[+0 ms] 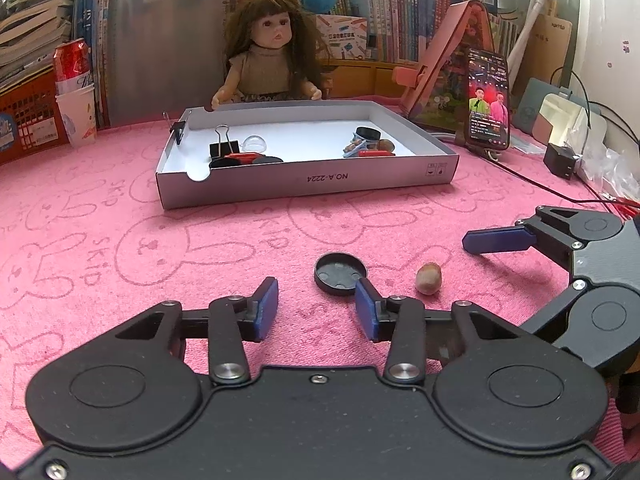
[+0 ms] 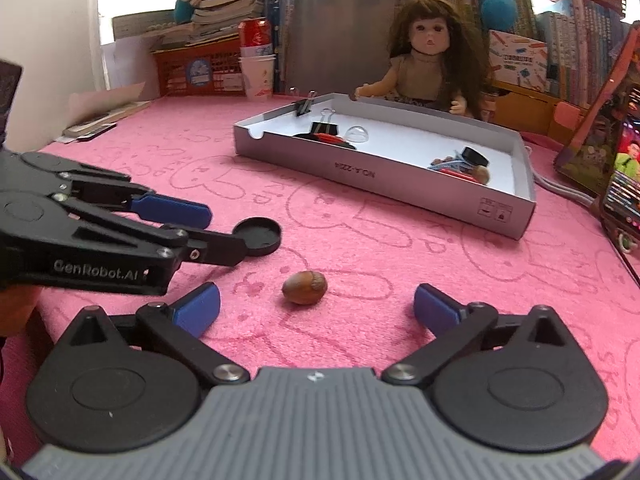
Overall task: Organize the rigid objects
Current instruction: 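Close the right tool on the brown acorn while the left tool holds the lid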
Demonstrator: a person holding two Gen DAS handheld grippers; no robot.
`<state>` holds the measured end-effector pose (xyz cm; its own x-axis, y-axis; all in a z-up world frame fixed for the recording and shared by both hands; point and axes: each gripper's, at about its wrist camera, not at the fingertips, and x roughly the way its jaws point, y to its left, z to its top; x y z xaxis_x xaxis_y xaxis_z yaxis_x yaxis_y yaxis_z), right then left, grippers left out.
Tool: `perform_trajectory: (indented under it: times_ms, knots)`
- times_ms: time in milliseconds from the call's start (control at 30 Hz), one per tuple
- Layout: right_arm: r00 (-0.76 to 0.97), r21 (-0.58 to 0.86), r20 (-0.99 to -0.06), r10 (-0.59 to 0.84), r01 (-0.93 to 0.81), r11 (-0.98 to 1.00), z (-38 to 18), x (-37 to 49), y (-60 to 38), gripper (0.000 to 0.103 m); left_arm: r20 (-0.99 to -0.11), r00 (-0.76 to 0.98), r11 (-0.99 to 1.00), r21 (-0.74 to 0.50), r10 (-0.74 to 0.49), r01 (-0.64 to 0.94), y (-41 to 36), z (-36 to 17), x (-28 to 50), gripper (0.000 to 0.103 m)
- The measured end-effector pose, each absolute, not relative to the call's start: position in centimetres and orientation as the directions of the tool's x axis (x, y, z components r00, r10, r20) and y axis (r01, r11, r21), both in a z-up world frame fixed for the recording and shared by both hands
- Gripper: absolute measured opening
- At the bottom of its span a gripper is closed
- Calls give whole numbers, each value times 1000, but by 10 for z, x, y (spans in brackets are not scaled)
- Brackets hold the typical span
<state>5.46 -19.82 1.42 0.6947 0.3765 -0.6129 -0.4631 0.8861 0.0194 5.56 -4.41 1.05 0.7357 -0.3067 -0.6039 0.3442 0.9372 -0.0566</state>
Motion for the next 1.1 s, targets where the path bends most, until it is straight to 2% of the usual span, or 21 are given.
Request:
perform_trajectory:
  times_ms: [267, 433, 500, 633, 700, 833, 900, 967, 1100]
  knots:
    - [676, 20, -644, 359, -454, 891, 18, 58, -194, 103, -605, 735, 940, -71, -306, 334, -42, 11, 58, 42]
    - [695, 25, -627, 352, -433, 901, 18, 54, -196, 94, -606, 735, 941, -74, -305, 329, -40, 11, 58, 42]
    - [708, 25, -617, 344, -419, 908, 20, 52, -197, 84, -607, 734, 942, -75, -304, 328, -38, 12, 58, 42]
    - [722, 18, -606, 333, -406, 914, 20, 52, -198, 73, -608, 732, 941, -80, -308, 329, -36, 12, 57, 42]
    - [730, 14, -599, 329, -402, 916, 21, 51, -197, 60, -607, 732, 941, -80, -308, 329, -36, 12, 57, 42]
    - [733, 13, -593, 334, -406, 914, 22, 49, -194, 46, -607, 731, 939, -82, -313, 334, -37, 13, 57, 42]
    - [735, 3, -591, 332, -409, 912, 22, 48, -191, 34, -605, 731, 938, -82, -316, 338, -39, 13, 57, 42]
    - [738, -5, -588, 331, -413, 911, 22, 46, -189, 28, -602, 732, 936, -80, -320, 343, -41, 13, 57, 42]
    - [757, -27, -577, 308, -394, 919, 22, 44, -185, 27, -594, 740, 937, -69, -315, 343, -45, 13, 57, 42]
